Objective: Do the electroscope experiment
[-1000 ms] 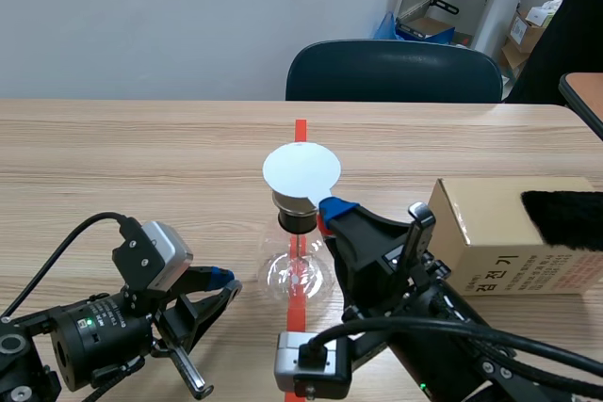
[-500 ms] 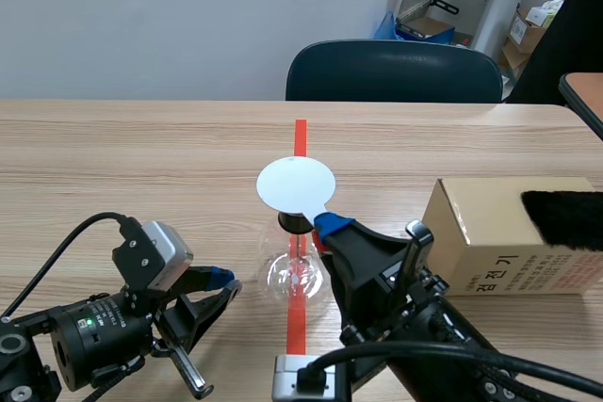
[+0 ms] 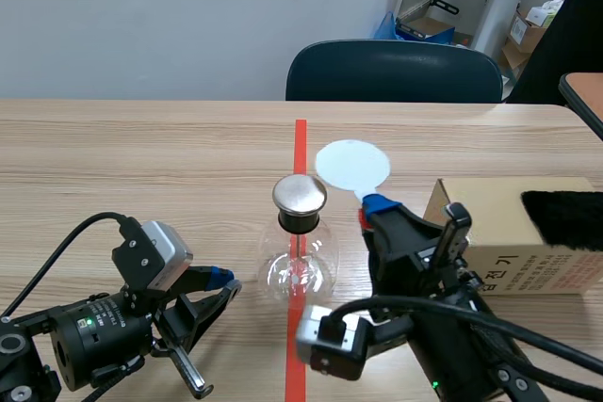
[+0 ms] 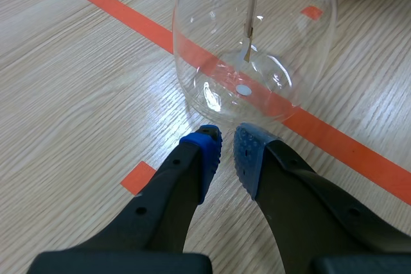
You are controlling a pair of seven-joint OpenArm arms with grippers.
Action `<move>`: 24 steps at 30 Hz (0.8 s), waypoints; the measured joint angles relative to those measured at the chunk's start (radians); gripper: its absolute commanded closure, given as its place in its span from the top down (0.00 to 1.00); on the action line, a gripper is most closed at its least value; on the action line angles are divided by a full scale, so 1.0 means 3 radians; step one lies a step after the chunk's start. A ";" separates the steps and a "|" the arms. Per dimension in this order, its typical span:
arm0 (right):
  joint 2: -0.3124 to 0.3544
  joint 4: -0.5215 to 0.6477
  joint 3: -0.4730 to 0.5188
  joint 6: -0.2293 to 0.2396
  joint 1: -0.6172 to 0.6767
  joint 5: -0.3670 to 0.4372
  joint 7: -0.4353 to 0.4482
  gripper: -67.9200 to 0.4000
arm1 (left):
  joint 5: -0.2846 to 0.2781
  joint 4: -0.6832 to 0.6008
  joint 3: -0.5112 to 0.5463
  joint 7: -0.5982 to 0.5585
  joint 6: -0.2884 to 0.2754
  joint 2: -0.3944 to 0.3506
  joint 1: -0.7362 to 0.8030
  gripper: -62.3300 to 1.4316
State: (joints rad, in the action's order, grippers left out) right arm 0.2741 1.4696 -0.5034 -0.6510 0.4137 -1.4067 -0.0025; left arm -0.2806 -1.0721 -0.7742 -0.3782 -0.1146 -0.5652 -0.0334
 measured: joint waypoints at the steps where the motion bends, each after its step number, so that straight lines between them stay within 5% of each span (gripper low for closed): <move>1: 0.0000 0.0000 0.0000 0.0000 0.0000 0.0000 -0.0117 0.02 | 0.0000 0.0000 0.0000 0.0000 0.0000 0.0000 0.0000 0.18; 10: 0.0000 0.0000 0.0022 0.0000 0.0000 0.0003 -0.1110 0.02 | 0.0000 0.0000 0.0000 0.0000 0.0001 0.0000 0.0000 0.18; 17: 0.0000 0.0000 0.0022 0.0000 0.0000 0.0003 -0.1481 0.02 | 0.0000 0.0000 0.0000 -0.0001 0.0001 0.0000 0.0000 0.18; 24: 0.0000 0.0000 0.0022 -0.0001 0.0000 0.0003 -0.1507 0.02 | 0.0000 0.0000 0.0000 0.0000 0.0001 0.0000 0.0000 0.18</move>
State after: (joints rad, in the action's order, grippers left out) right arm 0.2741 1.4696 -0.4969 -0.6514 0.4137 -1.4059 -0.4545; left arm -0.2806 -1.0721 -0.7742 -0.3782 -0.1143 -0.5652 -0.0334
